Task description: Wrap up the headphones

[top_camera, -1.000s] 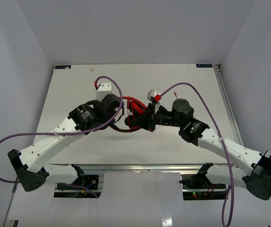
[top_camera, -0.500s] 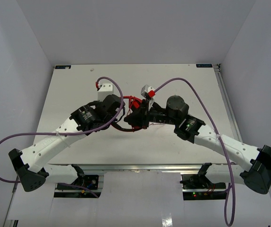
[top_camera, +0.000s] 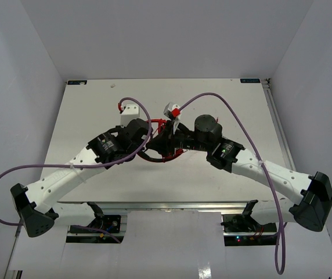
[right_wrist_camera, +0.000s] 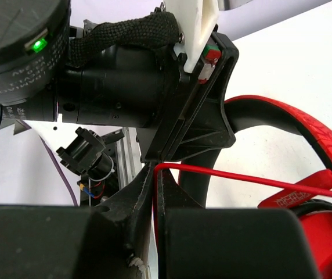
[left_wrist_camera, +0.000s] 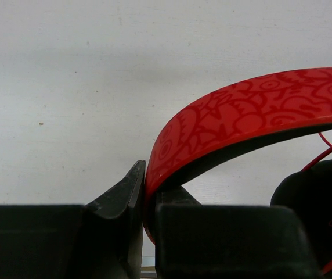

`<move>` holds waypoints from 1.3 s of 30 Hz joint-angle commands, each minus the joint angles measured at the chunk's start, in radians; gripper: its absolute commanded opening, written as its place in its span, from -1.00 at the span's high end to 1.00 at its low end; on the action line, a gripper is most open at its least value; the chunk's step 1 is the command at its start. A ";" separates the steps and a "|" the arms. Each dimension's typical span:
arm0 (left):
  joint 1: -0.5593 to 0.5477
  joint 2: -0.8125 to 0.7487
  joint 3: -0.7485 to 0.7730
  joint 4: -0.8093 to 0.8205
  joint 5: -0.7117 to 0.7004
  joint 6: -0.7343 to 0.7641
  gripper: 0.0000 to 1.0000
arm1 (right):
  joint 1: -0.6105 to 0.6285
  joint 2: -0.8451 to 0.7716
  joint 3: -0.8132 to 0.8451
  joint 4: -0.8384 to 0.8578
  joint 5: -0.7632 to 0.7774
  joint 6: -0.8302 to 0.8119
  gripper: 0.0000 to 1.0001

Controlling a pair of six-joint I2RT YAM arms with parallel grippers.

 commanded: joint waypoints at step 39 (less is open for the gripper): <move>0.009 -0.234 0.065 0.104 0.029 -0.235 1.00 | 0.116 -0.109 -0.408 0.233 0.396 -0.066 0.66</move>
